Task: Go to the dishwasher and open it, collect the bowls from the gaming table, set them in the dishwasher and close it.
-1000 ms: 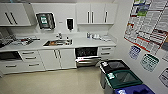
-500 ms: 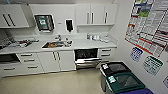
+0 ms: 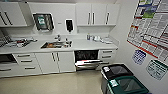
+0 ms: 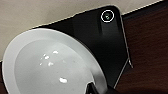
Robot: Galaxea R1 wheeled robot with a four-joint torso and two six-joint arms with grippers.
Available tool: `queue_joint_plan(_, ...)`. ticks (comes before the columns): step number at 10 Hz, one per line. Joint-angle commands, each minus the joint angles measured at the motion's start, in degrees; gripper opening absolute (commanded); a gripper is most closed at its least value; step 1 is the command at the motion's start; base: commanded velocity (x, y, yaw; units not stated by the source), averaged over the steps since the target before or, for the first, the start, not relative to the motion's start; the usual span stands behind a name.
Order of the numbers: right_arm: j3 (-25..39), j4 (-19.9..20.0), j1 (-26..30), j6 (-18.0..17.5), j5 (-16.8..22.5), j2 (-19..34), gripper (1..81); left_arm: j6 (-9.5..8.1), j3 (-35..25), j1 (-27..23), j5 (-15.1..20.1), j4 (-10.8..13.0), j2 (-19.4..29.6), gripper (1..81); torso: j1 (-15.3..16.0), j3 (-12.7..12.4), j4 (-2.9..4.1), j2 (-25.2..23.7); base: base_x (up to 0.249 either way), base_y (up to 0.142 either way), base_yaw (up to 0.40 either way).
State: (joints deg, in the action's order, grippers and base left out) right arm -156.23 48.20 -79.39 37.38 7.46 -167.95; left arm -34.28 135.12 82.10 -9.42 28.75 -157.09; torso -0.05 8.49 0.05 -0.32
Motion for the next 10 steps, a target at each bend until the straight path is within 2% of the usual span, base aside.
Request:
queue_joint_plan(1,-0.5,0.1,2.9,0.1,4.9,1.0,1.0,0.27,-0.7,-2.2,1.5,0.7,1.0,1.0,0.1,0.0,0.00,0.0,0.116,0.066,0.000)
queue_joint_plan(10,-0.5,0.1,2.9,0.1,4.8,1.0,1.0,0.27,-0.5,-2.1,1.5,0.7,1.0,1.0,0.1,0.0,0.00,0.0,0.116,0.066,0.000)
